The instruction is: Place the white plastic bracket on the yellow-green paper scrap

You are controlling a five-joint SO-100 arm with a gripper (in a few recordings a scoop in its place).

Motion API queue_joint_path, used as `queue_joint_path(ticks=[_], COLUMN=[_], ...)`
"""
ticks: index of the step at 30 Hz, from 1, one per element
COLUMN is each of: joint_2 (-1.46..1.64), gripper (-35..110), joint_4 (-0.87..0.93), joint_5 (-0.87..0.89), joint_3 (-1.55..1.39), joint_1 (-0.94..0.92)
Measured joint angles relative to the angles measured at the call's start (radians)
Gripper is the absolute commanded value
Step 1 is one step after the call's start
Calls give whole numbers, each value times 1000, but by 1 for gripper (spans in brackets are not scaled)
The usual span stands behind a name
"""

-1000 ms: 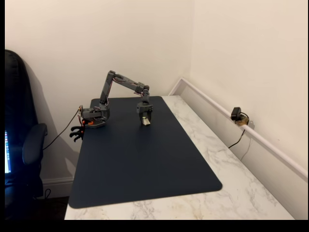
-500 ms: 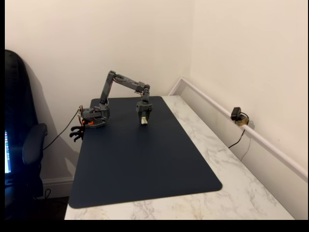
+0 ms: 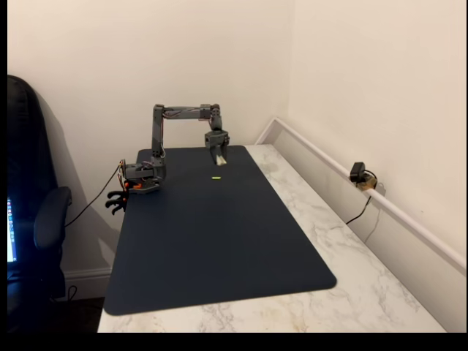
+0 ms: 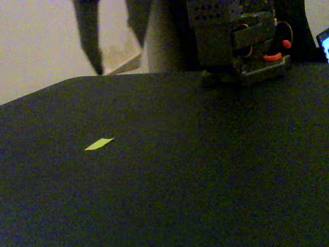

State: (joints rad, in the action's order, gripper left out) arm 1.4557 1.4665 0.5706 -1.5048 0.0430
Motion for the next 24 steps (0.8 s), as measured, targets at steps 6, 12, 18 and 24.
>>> queue_joint_path(ticks=[6,12,18,24], joint_2=[0,-51,-117,-147], gripper=[0,0,0,0], joint_4=[-103,-196,-256,-273], joint_5=[11,15,11,-3], joint_3=[-121,-181,-190,-199], joint_1=[-80,-132,-172,-199])
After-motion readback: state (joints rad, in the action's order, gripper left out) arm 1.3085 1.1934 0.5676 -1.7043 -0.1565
